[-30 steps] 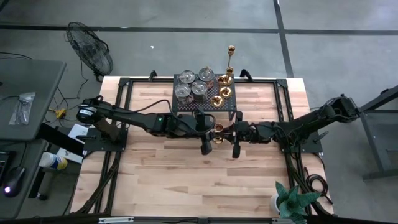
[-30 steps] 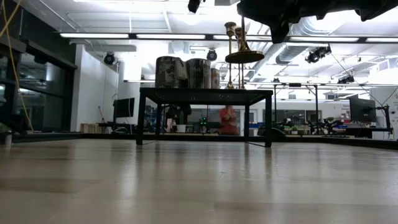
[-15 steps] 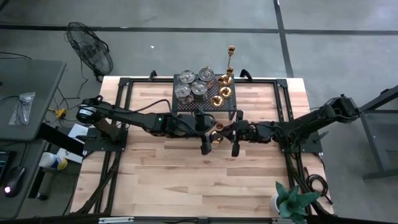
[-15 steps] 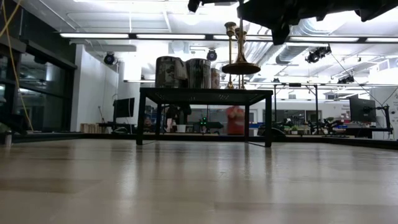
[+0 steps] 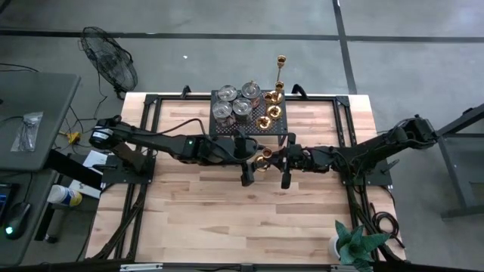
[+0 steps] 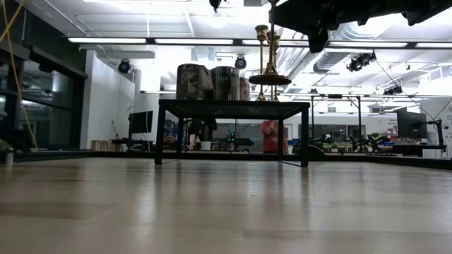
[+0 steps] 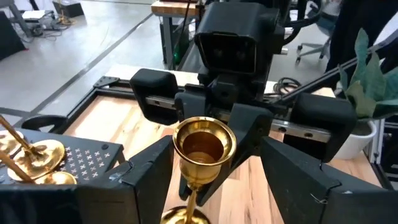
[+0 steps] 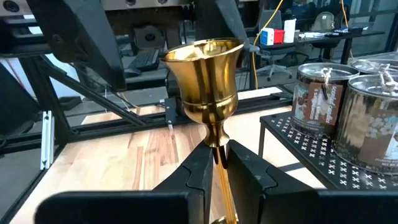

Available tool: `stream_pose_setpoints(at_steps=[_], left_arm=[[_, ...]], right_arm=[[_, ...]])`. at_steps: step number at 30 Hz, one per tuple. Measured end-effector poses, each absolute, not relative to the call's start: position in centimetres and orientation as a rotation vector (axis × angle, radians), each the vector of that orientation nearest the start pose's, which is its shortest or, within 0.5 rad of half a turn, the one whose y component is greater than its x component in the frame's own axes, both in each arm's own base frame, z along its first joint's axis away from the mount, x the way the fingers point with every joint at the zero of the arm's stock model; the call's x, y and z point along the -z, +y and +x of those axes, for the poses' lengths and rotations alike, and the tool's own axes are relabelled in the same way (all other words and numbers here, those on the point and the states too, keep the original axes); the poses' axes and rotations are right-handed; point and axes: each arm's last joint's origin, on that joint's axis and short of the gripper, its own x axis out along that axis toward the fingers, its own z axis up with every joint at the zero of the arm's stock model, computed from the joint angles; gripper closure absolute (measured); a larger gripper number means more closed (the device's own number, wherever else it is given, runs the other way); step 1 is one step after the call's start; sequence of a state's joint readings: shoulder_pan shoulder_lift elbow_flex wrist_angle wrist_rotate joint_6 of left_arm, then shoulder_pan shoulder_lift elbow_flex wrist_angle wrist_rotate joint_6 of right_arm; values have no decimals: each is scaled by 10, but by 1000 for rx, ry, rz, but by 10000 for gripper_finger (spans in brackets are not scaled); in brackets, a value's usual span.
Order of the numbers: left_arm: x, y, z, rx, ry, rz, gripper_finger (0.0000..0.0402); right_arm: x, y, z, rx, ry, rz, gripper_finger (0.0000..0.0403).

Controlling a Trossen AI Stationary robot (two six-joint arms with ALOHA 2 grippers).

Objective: Pick & Place candle stick holders
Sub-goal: Align the golden candle holder with the golden candle holder on the shelf

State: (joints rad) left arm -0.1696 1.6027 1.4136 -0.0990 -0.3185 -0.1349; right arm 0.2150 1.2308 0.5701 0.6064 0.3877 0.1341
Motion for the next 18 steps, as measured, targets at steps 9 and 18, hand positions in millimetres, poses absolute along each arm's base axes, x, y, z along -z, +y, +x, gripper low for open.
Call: stream_pose_setpoints(at_steps=[9,18], left_arm=[[-357,-53,363,-172,269,-63,167],[-371,-50,344,-168,295,-31,167]], right_arm=[[-243,43,253,185,51,114,366],[-243,42,252,212,52,114,367]])
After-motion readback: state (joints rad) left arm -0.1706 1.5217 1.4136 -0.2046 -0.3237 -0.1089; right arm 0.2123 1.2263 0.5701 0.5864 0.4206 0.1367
